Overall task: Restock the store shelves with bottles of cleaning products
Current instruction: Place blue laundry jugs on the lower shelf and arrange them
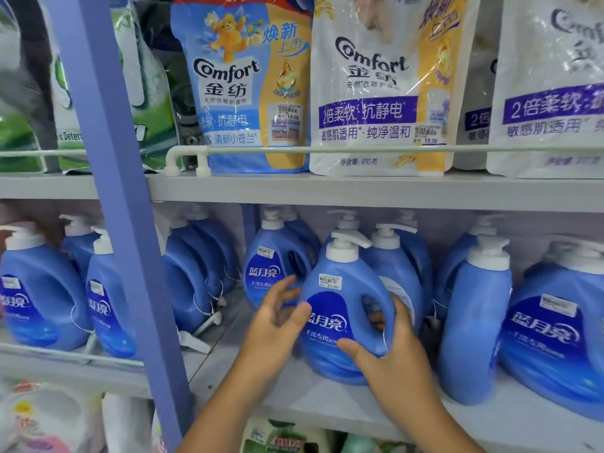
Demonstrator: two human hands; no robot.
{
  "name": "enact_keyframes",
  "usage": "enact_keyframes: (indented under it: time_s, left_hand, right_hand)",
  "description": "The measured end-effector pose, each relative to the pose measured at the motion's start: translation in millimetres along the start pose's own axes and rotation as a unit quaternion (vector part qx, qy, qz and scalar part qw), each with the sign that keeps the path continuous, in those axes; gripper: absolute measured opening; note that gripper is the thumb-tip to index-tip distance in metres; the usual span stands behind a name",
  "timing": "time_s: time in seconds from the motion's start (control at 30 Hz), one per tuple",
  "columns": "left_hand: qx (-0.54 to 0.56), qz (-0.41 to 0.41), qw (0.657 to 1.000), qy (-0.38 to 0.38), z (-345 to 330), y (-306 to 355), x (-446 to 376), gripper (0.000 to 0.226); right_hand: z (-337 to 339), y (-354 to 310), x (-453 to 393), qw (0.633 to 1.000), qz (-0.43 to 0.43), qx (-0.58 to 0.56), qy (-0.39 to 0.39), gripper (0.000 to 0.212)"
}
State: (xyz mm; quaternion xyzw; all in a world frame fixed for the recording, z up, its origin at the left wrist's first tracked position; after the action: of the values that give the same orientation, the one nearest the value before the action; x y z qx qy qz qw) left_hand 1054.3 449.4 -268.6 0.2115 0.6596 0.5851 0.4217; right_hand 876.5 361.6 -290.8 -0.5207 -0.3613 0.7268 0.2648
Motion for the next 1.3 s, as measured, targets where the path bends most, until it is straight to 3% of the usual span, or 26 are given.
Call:
enact_keyframes:
  time_s: [0.07, 0.13, 0.17, 0.2, 0.27, 0.33, 0.47, 0.63, 0.97, 1.07, 1.13, 1.2, 1.27, 1.3]
  left_hand:
    - [-0.001, 0.019, 0.997, -0.073, -3.8, -2.5, 9.3, 0.067]
    - [0.004, 0.019, 0.997, -0.069, -0.9, -5.7, 12.0, 0.071]
    - [0.010, 0.018, 0.998, -0.056, 2.8, -7.2, 12.9, 0.071]
    - [0.010, 0.015, 0.999, -0.043, 7.2, -9.0, 13.9, 0.071]
    - [0.006, 0.011, 1.000, -0.018, 18.2, -12.0, 14.2, 0.074]
    - [0.000, 0.011, 1.000, 0.002, 31.6, -12.5, 13.8, 0.077]
    - [-0.036, -0.003, 0.999, 0.029, 55.4, -13.8, 7.7, 0.071]
    - [-0.034, 0.017, 0.993, 0.113, 60.4, -22.5, -4.9, 0.067]
    - [-0.120, 0.014, 0.977, 0.173, 58.8, -37.6, -29.4, 0.087]
    - [-0.144, 0.018, 0.974, 0.173, 54.9, -32.1, -25.8, 0.083]
    - [-0.189, 0.011, 0.962, 0.194, 49.7, -26.6, -18.4, 0.080]
    - [-0.246, -0.046, 0.938, 0.240, 42.0, -16.2, -5.2, 0.071]
    - [-0.243, -0.101, 0.933, 0.245, 27.8, -4.6, 9.8, 0.047]
    - [-0.209, -0.098, 0.951, 0.206, 17.2, 0.6, 17.0, 0.035]
  right_hand:
    - [-5.4, -0.4, -3.5, 0.999, -0.019, -0.001, -0.043, 0.093]
    - [-7.7, -2.1, -4.8, 0.995, -0.032, -0.005, -0.095, 0.097]
    - [-6.5, -4.4, -3.8, 0.994, -0.027, 0.003, -0.107, 0.089]
    - [-3.1, -7.6, -2.8, 0.995, -0.007, 0.024, -0.092, 0.075]
    - [8.5, -13.8, -1.0, 0.994, 0.049, 0.091, 0.034, 0.052]
    - [15.0, -17.7, -1.8, 0.979, 0.074, 0.147, 0.121, 0.057]
    - [6.7, -7.9, -22.3, 0.982, -0.031, 0.144, 0.119, 0.084]
    - [4.6, 13.4, -43.0, 0.980, -0.119, 0.057, 0.150, 0.091]
    - [-3.7, -24.6, 5.8, 0.958, -0.036, 0.208, 0.195, 0.087]
    - [-13.0, -33.2, 29.3, 0.979, 0.002, 0.142, 0.147, 0.081]
    - [-11.2, -37.4, 35.3, 0.996, 0.020, 0.035, 0.082, 0.057]
    - [-2.6, -39.2, 23.3, 0.996, 0.044, -0.001, 0.073, 0.041]
    - [3.1, -29.4, -2.6, 0.998, 0.011, 0.009, 0.067, 0.052]
    - [3.1, -25.4, -16.3, 0.998, -0.037, 0.002, 0.047, 0.061]
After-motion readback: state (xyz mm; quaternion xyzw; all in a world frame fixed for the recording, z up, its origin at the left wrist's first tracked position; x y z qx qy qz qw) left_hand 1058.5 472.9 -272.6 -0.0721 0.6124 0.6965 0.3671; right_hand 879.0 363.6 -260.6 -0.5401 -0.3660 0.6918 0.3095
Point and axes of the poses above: each hand's wrist, its own x-axis away from the middle knuckle, its own z-axis out of the back of the hand, y = z × x, the point moved 2 cm from there along -x, towards the middle knuckle, and after that the axes turned 4 degrees about -x, right-handed, at the moved point
